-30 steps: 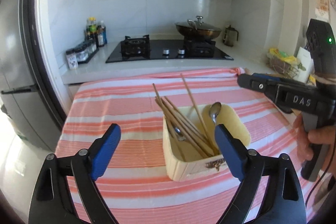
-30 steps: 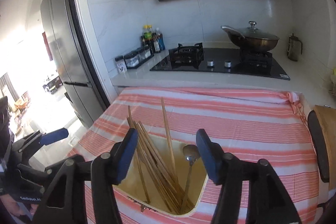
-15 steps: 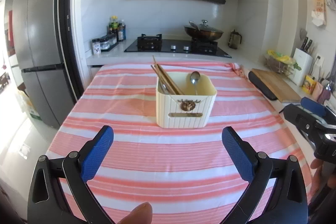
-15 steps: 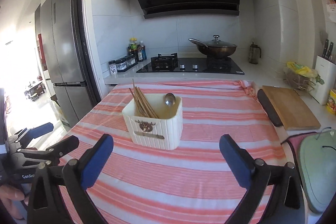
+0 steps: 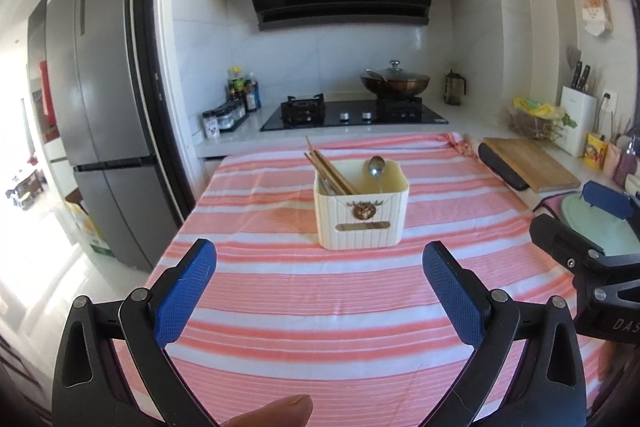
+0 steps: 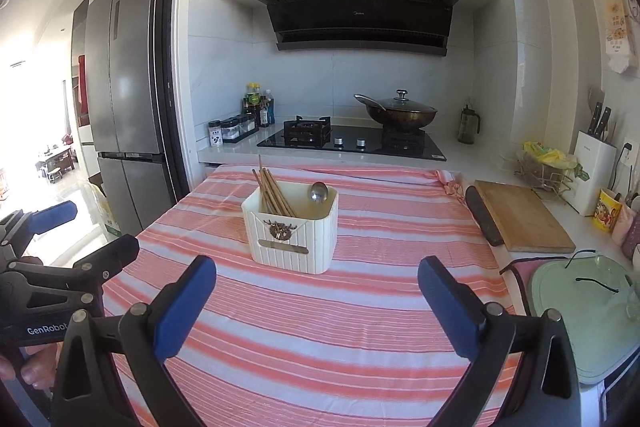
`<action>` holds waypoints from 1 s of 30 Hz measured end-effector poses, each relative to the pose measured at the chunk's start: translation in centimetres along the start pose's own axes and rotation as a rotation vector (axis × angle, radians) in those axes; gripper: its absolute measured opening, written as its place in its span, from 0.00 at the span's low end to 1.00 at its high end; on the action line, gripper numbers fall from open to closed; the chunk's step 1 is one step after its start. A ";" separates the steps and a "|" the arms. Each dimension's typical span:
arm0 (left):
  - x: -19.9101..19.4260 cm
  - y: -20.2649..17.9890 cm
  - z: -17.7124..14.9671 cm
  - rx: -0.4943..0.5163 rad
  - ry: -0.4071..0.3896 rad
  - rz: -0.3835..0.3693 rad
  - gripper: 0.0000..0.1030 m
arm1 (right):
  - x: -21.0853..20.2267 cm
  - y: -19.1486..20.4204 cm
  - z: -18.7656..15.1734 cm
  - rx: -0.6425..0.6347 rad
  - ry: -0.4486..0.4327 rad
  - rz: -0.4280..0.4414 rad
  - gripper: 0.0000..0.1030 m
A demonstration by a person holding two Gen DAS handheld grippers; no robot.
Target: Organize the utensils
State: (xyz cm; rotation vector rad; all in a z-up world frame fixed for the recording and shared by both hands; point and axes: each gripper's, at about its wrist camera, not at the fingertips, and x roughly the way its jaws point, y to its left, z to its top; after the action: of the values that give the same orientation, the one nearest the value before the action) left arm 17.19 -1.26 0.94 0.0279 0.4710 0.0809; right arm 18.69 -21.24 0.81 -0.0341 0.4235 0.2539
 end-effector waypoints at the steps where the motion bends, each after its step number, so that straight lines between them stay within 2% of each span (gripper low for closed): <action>1: -0.2 0.1 0.0 -0.005 -0.002 -0.002 1.00 | -0.3 0.1 0.0 -0.001 -0.002 0.002 1.00; 7: -1.5 0.4 0.1 -0.019 -0.017 0.020 1.00 | -1.7 0.8 0.1 -0.024 -0.015 -0.006 1.00; 16: -2.7 0.7 0.2 -0.032 -0.020 0.010 1.00 | -3.1 2.0 0.2 -0.045 -0.015 0.020 1.00; 30: -4.1 1.6 0.5 -0.040 -0.024 0.037 1.00 | -4.8 3.3 0.5 -0.066 -0.027 0.050 1.00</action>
State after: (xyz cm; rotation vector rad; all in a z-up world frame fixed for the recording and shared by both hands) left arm 13.69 -0.06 3.25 -0.0019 0.4450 0.1258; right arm 13.86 -19.15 3.32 -0.0850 0.3896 0.3175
